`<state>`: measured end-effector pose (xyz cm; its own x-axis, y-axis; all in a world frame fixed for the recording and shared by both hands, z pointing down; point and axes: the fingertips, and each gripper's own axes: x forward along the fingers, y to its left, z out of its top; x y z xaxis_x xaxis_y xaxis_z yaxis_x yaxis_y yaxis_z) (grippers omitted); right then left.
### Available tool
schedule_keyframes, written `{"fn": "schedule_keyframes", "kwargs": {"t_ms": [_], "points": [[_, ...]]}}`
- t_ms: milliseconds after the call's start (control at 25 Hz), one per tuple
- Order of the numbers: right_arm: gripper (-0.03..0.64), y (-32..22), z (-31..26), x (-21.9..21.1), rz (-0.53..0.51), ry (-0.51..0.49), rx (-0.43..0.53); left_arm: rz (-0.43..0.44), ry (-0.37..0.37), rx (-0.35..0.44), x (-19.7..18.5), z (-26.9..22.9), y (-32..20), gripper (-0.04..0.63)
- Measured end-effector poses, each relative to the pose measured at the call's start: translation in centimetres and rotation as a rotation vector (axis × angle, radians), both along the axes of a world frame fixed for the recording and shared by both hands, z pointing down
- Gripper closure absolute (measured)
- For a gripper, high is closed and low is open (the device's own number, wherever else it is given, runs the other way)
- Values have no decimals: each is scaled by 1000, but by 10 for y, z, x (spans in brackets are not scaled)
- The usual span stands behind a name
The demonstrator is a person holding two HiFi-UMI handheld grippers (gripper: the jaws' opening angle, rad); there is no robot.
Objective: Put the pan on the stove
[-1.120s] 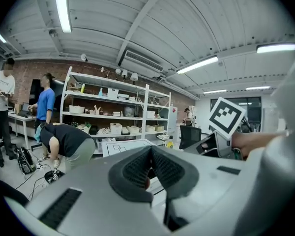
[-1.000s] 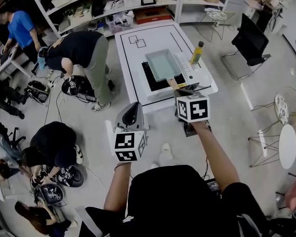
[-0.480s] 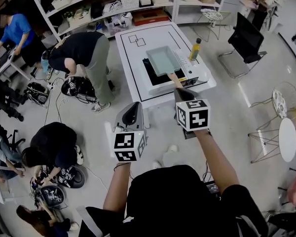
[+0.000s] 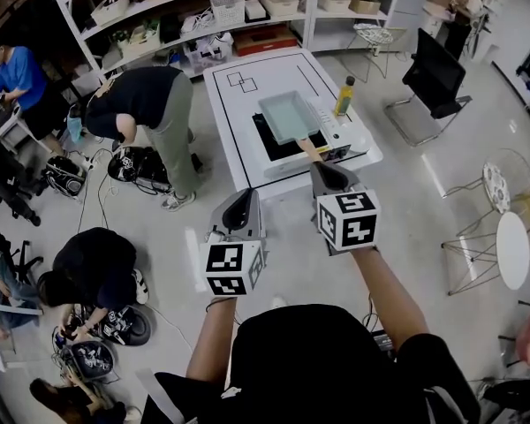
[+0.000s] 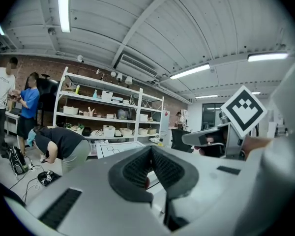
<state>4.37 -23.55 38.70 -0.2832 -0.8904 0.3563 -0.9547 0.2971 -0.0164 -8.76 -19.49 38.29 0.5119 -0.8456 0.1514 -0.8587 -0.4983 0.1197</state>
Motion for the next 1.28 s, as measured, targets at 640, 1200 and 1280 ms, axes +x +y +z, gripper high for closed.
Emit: {"fn": "schedule_keyframes", "kwargs": {"t_ms": [640, 1200, 1280], "points": [[614, 62, -30, 37, -38, -22, 100, -29, -50, 53, 41, -19, 55, 584], [615, 121, -36, 60, -76, -35, 101, -87, -58, 47, 61, -23, 125, 584], [615, 127, -34, 63, -78, -36, 99, -94, -59, 46, 63, -21, 133, 584]]}}
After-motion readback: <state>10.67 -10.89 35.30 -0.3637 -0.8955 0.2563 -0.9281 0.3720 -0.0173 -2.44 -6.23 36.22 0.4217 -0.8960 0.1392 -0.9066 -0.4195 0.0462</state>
